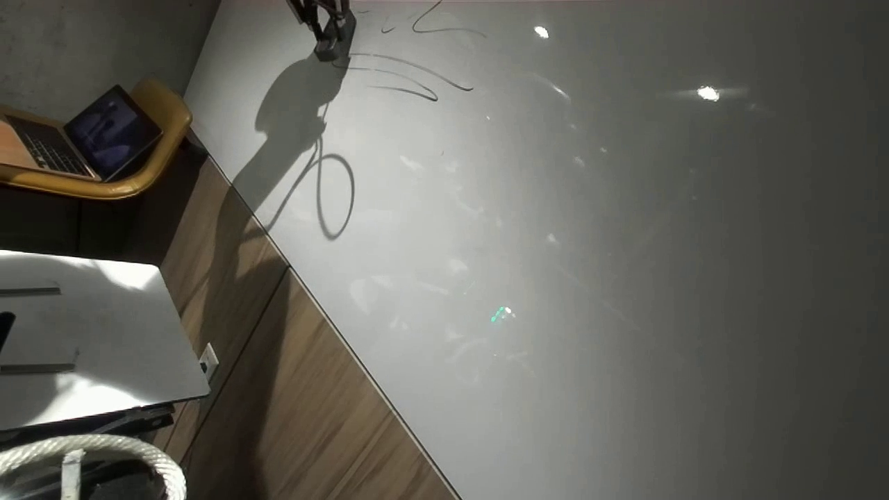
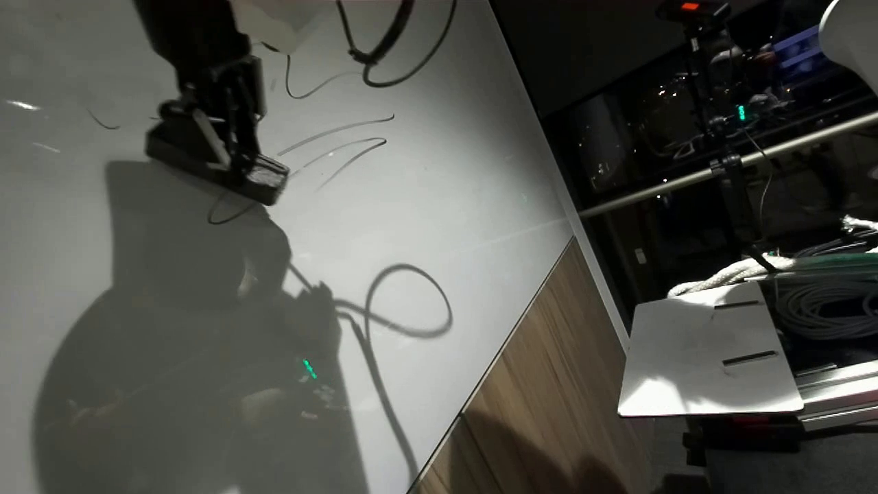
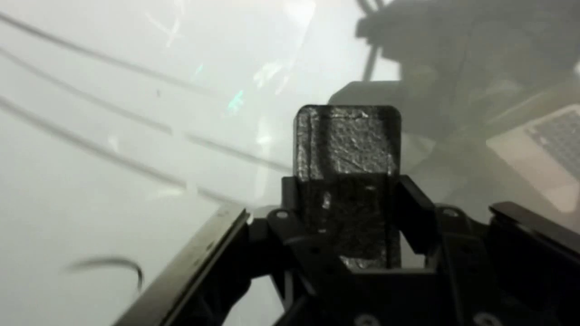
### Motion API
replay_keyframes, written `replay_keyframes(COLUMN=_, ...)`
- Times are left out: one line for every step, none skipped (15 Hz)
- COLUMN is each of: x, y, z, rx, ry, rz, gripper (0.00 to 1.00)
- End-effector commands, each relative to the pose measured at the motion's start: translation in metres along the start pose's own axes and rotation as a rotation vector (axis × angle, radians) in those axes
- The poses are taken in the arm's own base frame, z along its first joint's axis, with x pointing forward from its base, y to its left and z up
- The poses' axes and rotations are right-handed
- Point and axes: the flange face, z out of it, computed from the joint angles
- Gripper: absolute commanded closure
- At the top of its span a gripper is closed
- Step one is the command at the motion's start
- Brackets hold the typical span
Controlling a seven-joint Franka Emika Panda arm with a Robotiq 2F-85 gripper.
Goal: Pick up the eraser from the table and use it to wipe the white board then place it back on the table.
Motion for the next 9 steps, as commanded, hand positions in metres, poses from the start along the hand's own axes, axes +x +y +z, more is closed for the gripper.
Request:
replay_keyframes(x=-0.068, y=0.033, z=0.026, rx=0.042, ry=-0.186, rz=0.023, gripper=0.71)
replay_keyframes(x=-0.084, y=0.045, z=0.037, rx=0.032, ry=-0.201, rz=0.026, gripper=0.71)
replay_keyframes(x=-0.099, y=0.06, z=0.045, rx=0.019, ry=-0.206, rz=0.025, gripper=0.71)
replay_keyframes(x=-0.112, y=0.077, z=0.051, rx=-0.003, ry=-0.187, rz=0.019, gripper=0.71)
replay_keyframes(x=-0.123, y=0.096, z=0.055, rx=-0.032, ry=-0.164, rz=0.01, gripper=0.71)
replay_keyframes(x=-0.131, y=0.118, z=0.057, rx=-0.059, ry=-0.134, rz=0.002, gripper=0.71)
replay_keyframes(x=-0.137, y=0.142, z=0.058, rx=-0.086, ry=-0.104, rz=-0.002, gripper=0.71)
replay_keyframes(x=-0.14, y=0.169, z=0.058, rx=-0.116, ry=-0.071, rz=-0.003, gripper=0.71)
replay_keyframes(x=-0.145, y=0.195, z=0.057, rx=-0.14, ry=-0.042, rz=0.004, gripper=0.71)
